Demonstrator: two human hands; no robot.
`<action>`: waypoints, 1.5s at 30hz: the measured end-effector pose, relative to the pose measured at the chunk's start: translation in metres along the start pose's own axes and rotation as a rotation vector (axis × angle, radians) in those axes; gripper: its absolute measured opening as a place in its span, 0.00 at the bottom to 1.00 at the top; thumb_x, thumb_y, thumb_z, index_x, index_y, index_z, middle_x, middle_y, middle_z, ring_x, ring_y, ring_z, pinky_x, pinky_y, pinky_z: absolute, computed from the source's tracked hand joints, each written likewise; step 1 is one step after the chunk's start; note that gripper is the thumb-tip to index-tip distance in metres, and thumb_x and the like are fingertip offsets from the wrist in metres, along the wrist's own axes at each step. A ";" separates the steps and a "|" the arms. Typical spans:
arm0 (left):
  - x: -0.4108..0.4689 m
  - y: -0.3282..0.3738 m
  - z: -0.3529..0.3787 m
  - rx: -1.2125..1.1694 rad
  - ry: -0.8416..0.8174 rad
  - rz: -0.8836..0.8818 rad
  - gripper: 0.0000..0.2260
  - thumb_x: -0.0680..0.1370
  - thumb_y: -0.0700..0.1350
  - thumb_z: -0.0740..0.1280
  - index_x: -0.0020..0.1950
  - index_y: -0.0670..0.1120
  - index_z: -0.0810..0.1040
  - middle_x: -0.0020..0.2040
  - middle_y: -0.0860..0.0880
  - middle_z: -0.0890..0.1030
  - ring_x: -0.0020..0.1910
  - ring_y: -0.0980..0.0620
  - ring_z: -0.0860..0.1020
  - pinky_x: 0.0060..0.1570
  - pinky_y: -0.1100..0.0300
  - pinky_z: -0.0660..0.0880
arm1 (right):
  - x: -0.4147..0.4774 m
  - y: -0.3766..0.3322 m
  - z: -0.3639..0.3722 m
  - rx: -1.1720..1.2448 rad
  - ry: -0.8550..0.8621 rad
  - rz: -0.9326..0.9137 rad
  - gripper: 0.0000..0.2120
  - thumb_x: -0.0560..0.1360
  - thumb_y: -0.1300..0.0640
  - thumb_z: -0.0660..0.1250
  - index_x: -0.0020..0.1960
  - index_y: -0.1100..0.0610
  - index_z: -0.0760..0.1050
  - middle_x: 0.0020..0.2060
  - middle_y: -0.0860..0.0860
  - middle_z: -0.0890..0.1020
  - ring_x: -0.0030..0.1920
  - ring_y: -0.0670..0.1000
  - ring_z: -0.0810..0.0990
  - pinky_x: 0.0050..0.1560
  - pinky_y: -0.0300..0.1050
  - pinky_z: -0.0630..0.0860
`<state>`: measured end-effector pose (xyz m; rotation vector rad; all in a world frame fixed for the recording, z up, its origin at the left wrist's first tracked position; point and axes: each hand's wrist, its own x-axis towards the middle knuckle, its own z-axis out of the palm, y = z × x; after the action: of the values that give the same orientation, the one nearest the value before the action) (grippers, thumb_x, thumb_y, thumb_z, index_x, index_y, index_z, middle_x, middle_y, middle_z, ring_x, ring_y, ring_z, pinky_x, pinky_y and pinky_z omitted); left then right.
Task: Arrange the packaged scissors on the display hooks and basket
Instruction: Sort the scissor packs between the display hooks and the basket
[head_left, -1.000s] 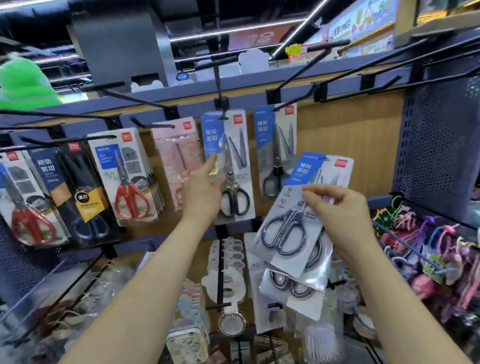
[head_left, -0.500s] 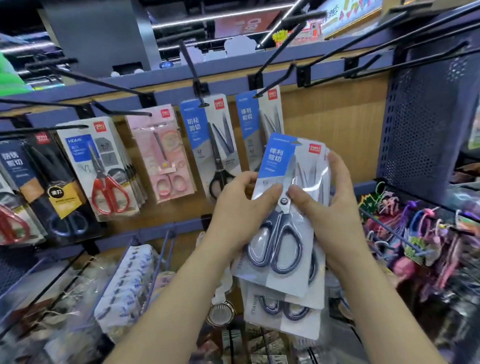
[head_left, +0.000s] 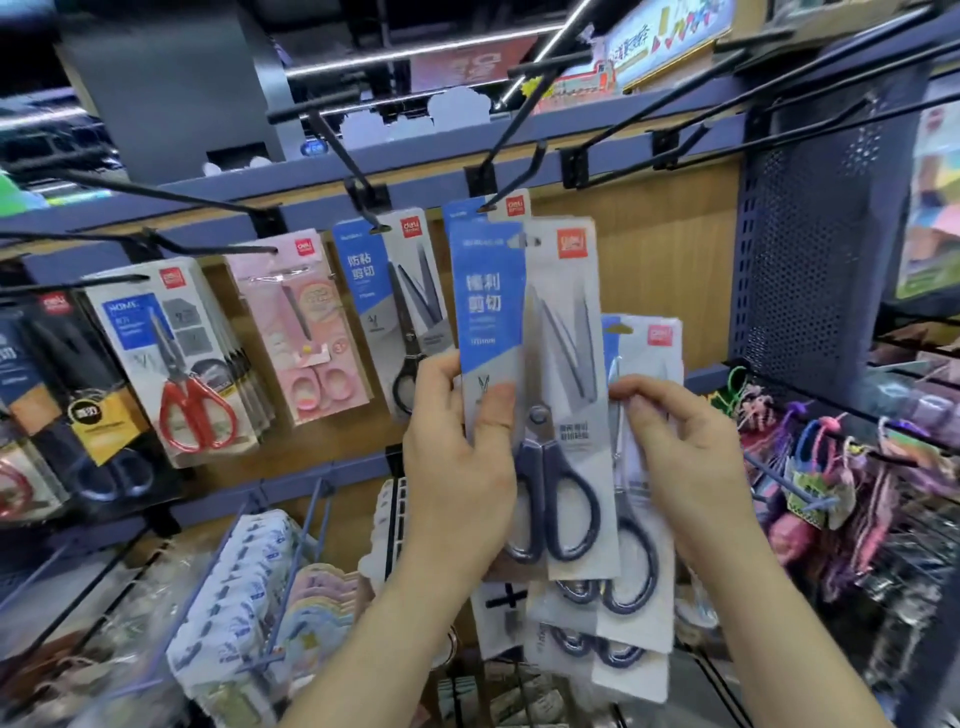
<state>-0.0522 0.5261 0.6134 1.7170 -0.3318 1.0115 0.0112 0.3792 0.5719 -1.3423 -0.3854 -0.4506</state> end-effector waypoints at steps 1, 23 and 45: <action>0.004 0.005 0.000 -0.006 0.008 0.043 0.06 0.80 0.45 0.63 0.54 0.56 0.71 0.49 0.53 0.82 0.48 0.53 0.81 0.47 0.59 0.77 | 0.003 -0.004 -0.001 0.016 -0.003 -0.006 0.19 0.79 0.69 0.63 0.41 0.48 0.82 0.39 0.39 0.85 0.45 0.40 0.81 0.53 0.35 0.76; 0.036 0.016 -0.008 0.107 -0.168 -0.146 0.26 0.77 0.40 0.70 0.69 0.63 0.71 0.38 0.45 0.81 0.35 0.49 0.79 0.40 0.54 0.78 | 0.023 -0.043 -0.002 0.005 -0.085 -0.049 0.16 0.77 0.54 0.70 0.33 0.60 0.81 0.29 0.50 0.78 0.32 0.44 0.72 0.36 0.41 0.71; 0.091 -0.069 0.008 0.916 -0.171 -0.073 0.27 0.80 0.40 0.63 0.77 0.55 0.62 0.56 0.46 0.80 0.53 0.44 0.79 0.52 0.49 0.76 | 0.023 -0.011 -0.040 -0.010 0.017 -0.036 0.28 0.73 0.62 0.75 0.66 0.40 0.74 0.64 0.42 0.78 0.66 0.47 0.76 0.69 0.57 0.72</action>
<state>0.0512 0.5690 0.6370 2.6198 0.1274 1.0335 0.0259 0.3365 0.5852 -1.3417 -0.3947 -0.4944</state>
